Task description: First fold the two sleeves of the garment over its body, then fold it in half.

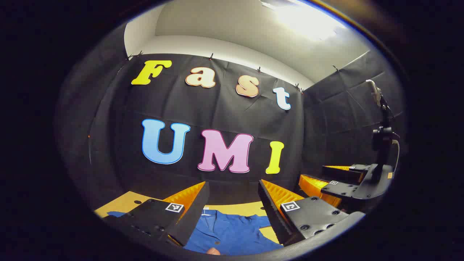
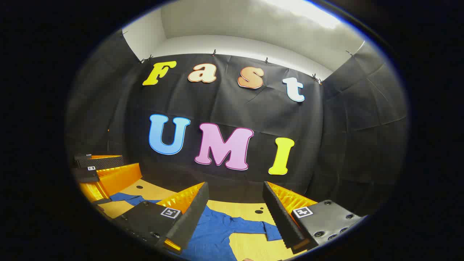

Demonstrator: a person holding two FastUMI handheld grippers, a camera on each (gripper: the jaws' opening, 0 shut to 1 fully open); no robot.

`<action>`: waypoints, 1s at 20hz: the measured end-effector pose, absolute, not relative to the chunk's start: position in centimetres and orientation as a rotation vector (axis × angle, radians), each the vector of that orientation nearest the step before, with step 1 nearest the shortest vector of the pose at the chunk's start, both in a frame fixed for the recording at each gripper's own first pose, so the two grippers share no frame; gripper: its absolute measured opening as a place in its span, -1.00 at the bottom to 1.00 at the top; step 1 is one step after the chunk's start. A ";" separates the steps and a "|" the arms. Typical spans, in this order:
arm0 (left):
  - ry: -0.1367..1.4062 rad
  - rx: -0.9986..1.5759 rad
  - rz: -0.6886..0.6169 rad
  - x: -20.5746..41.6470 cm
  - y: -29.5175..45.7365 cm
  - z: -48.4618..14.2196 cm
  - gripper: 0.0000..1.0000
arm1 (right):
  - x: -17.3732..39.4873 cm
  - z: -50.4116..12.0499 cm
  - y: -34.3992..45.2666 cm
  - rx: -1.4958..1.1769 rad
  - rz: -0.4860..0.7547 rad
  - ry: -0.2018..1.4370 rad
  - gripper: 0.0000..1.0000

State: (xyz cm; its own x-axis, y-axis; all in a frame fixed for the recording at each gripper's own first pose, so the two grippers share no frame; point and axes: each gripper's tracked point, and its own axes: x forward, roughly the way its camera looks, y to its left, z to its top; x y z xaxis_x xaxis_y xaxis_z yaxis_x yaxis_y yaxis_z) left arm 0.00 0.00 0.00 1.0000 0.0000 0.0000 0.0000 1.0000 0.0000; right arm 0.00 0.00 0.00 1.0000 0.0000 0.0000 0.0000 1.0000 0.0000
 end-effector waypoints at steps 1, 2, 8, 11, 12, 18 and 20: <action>-0.009 -0.013 -0.006 0.0 -0.1 0.1 0.60 | 0.0 -0.2 -0.2 -0.001 -0.003 0.006 0.92; -0.013 -0.014 -0.005 0.0 -0.2 0.3 0.59 | 0.0 -0.3 -0.4 0.000 -0.007 0.010 0.92; 0.034 -0.007 -0.021 -0.4 -0.9 -1.0 0.60 | -0.5 -0.7 -1.0 0.005 -0.016 0.024 0.76; 0.040 -0.003 -0.015 -0.7 -0.8 -1.0 0.59 | -0.8 -0.9 -0.9 0.009 -0.021 0.026 0.76; 0.038 -0.001 -0.016 -0.7 -0.8 -1.0 0.60 | -0.9 -0.9 -0.8 0.011 -0.023 0.028 0.76; 0.033 0.015 -0.010 -1.0 -0.3 -0.7 0.60 | -1.0 -0.9 -0.4 0.008 -0.021 0.024 0.76; 0.029 0.013 -0.003 -1.0 -0.2 -0.6 0.60 | -1.1 -0.9 -0.4 0.013 -0.021 0.028 0.76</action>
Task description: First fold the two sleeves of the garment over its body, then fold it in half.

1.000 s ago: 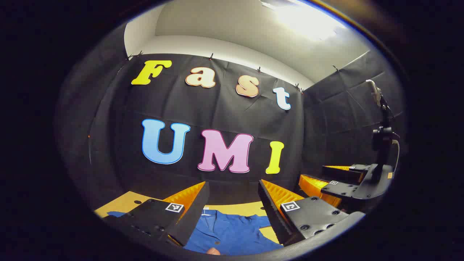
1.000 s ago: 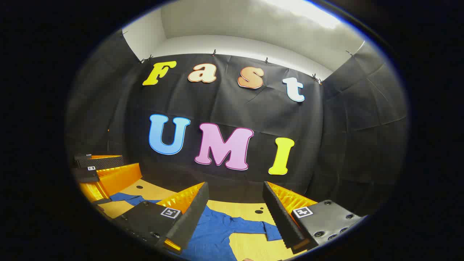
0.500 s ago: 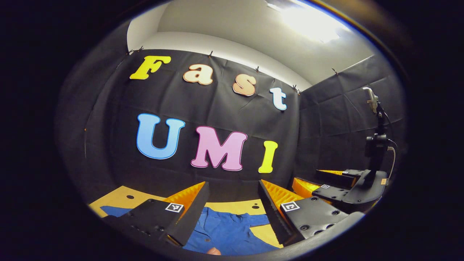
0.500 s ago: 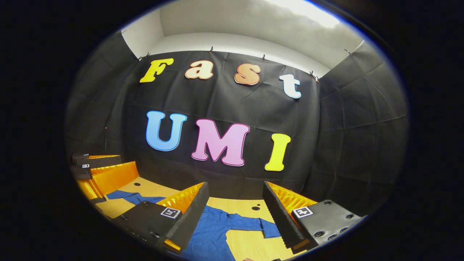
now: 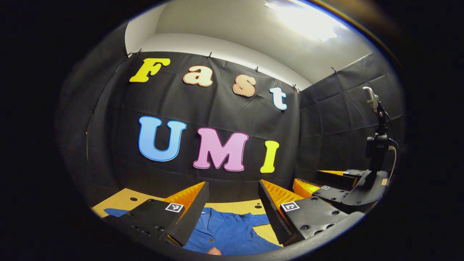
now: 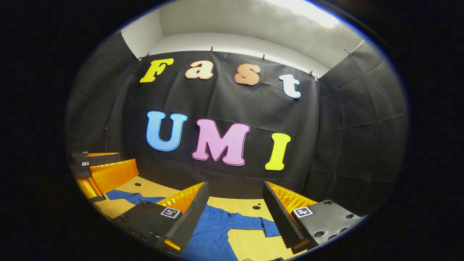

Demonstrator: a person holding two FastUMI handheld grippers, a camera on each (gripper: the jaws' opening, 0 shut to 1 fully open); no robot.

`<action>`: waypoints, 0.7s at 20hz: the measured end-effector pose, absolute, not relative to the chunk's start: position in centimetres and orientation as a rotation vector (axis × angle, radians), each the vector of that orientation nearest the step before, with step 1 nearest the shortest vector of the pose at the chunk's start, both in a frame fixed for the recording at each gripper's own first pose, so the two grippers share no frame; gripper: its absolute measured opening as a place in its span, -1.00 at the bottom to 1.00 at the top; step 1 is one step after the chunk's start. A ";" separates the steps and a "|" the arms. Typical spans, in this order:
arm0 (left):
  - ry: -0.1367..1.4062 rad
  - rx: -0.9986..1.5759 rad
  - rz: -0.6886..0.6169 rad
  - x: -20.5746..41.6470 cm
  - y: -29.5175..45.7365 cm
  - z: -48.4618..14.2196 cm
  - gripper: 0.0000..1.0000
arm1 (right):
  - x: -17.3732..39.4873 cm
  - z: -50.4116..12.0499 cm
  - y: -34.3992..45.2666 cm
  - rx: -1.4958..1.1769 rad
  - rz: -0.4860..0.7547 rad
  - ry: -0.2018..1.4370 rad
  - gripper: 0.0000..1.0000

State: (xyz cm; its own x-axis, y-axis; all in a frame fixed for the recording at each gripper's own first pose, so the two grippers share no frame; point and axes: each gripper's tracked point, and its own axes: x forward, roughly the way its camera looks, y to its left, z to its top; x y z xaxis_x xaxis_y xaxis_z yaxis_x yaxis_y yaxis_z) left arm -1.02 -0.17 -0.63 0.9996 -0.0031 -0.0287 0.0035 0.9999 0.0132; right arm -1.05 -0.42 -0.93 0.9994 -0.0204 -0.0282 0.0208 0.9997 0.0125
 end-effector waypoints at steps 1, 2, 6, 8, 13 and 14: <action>0.023 0.017 0.006 -1.1 0.1 -0.5 0.60 | -1.0 -0.9 -0.3 0.017 -0.019 0.028 0.76; 0.021 0.026 0.016 -1.1 0.4 -0.2 0.60 | -1.0 -0.8 -0.3 0.021 -0.020 0.030 0.76; 0.026 0.051 0.066 -0.7 1.6 -0.4 0.60 | -0.8 -0.5 0.1 0.018 -0.011 0.023 0.76; 0.037 0.047 0.082 -0.6 1.8 -0.7 0.60 | -0.8 -0.4 0.3 0.015 -0.005 0.019 0.76; 0.046 0.041 0.112 -0.2 2.5 -0.8 0.60 | -0.6 -0.5 0.2 0.013 -0.003 0.021 0.76; 0.049 0.043 0.114 -0.1 2.5 -0.9 0.60 | -0.6 -0.5 0.0 0.015 -0.006 0.023 0.76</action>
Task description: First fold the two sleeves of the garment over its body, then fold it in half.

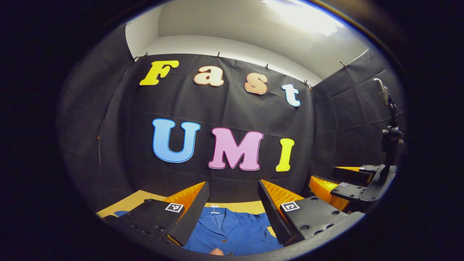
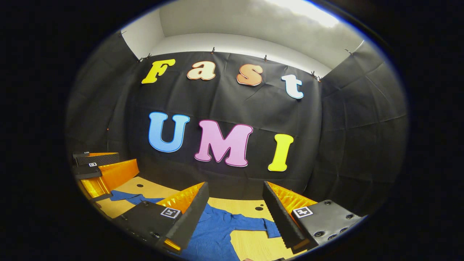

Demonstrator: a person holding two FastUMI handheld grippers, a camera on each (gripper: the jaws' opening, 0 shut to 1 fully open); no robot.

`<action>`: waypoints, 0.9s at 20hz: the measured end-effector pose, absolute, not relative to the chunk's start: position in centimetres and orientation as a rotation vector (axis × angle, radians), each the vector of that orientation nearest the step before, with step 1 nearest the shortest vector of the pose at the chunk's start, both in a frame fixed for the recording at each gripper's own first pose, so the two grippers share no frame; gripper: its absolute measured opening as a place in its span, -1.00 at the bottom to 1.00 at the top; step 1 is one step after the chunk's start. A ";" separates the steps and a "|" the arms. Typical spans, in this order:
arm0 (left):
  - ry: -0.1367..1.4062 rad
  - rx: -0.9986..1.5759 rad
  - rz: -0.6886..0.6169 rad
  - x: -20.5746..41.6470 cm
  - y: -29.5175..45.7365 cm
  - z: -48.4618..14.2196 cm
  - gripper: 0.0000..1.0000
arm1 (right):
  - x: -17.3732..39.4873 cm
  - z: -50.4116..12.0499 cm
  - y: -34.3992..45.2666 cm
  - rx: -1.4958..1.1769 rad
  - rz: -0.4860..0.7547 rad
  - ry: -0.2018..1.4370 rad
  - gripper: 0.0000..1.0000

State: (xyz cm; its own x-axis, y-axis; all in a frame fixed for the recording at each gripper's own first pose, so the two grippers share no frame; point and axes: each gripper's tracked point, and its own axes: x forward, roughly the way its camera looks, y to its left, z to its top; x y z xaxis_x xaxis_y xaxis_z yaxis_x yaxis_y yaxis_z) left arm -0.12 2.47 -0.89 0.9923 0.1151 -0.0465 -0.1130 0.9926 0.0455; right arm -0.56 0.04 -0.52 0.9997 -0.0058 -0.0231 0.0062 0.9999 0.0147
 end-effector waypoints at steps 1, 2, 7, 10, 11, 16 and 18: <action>0.050 0.043 0.114 -0.1 2.5 -0.9 0.60 | -0.5 -0.5 -0.1 0.016 -0.008 0.023 0.76; 0.050 0.043 0.114 0.0 2.4 -0.9 0.59 | -0.4 -0.5 -0.2 0.017 -0.010 0.024 0.76; 0.050 0.049 0.112 0.2 2.3 -0.9 0.59 | -0.3 -0.8 -0.3 0.027 -0.012 0.035 0.76; 0.052 0.054 0.112 0.1 2.4 -0.9 0.60 | -0.1 -1.1 -0.3 0.023 -0.011 0.041 0.76; 0.053 0.055 0.112 0.1 2.4 -0.9 0.60 | -0.1 -1.1 -0.2 0.025 -0.010 0.045 0.76; 0.060 0.058 0.115 0.1 2.8 -1.1 0.60 | 0.0 -1.8 0.0 0.032 -0.011 0.059 0.76; 0.064 0.060 0.123 0.3 3.0 -1.4 0.59 | 0.1 -2.1 0.2 0.030 -0.008 0.065 0.75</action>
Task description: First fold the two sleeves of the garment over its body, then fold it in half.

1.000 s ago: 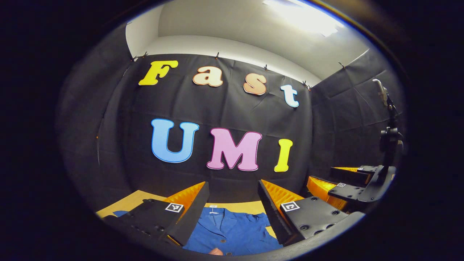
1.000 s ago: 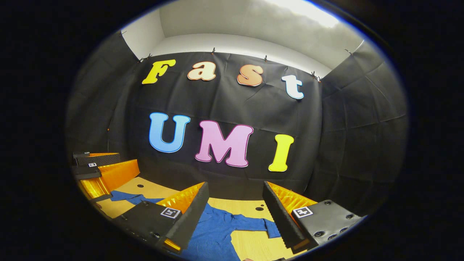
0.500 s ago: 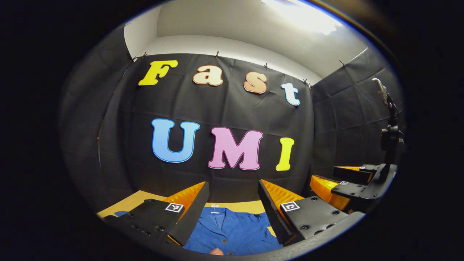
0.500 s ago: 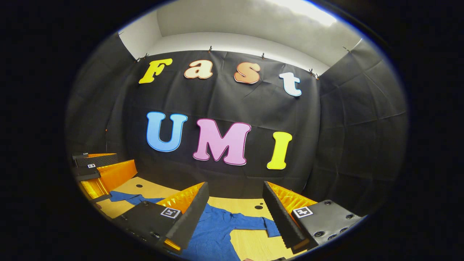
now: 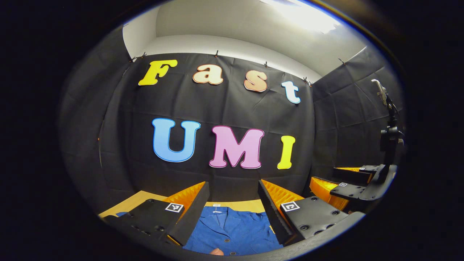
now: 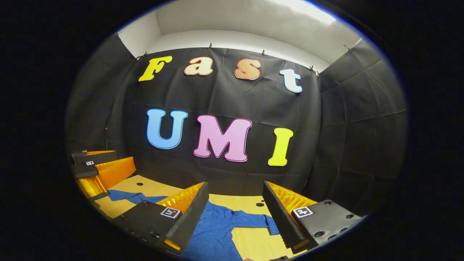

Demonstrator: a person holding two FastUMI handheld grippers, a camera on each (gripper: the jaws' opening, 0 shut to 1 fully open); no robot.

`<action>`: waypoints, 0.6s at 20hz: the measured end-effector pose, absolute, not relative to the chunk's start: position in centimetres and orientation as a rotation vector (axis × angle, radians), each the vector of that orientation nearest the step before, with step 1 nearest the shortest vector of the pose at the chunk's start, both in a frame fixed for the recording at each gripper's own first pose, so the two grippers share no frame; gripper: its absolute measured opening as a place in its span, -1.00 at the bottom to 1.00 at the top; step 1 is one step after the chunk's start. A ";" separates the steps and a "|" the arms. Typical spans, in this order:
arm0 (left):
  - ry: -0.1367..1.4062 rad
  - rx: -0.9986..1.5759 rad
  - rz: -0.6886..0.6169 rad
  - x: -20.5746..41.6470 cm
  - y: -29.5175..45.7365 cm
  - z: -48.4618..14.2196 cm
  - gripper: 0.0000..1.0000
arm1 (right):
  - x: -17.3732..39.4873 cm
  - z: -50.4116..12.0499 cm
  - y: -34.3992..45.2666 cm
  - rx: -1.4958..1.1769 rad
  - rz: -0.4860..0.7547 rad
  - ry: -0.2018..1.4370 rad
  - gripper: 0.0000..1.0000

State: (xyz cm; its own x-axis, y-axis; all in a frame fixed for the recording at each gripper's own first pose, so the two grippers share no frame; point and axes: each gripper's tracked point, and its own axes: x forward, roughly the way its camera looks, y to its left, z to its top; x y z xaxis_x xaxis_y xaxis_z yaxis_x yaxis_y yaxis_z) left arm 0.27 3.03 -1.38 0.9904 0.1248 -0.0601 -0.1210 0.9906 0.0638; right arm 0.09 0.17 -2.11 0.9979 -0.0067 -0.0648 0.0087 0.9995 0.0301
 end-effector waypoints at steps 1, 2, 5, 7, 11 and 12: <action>0.065 0.058 0.125 0.4 3.1 -1.4 0.60 | 0.2 -2.3 0.1 0.029 -0.008 0.068 0.75; 0.065 0.057 0.125 0.4 3.1 -1.4 0.60 | 0.3 -2.6 0.0 0.030 -0.009 0.070 0.75; 0.063 0.056 0.124 0.5 3.2 -1.3 0.60 | 1.0 -3.1 -1.0 0.033 -0.029 0.072 0.75; 0.061 0.051 0.126 0.6 3.5 -1.4 0.59 | 1.9 -4.1 -2.4 0.023 -0.054 0.079 0.75; 0.060 0.035 0.137 1.2 3.9 -1.6 0.59 | 4.6 -8.9 -5.9 -0.043 -0.087 0.141 0.75; 0.061 0.031 0.141 1.3 4.1 -1.8 0.59 | 5.3 -11.4 -7.0 -0.059 -0.091 0.191 0.92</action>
State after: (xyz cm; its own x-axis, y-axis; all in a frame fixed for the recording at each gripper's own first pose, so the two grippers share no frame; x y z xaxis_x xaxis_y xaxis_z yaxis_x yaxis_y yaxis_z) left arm 1.29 4.06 -1.77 0.9883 0.1409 -0.0591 -0.1390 0.9897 0.0348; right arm 5.34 -6.99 -11.45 0.9777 -0.0956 -0.1872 0.0844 0.9942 -0.0673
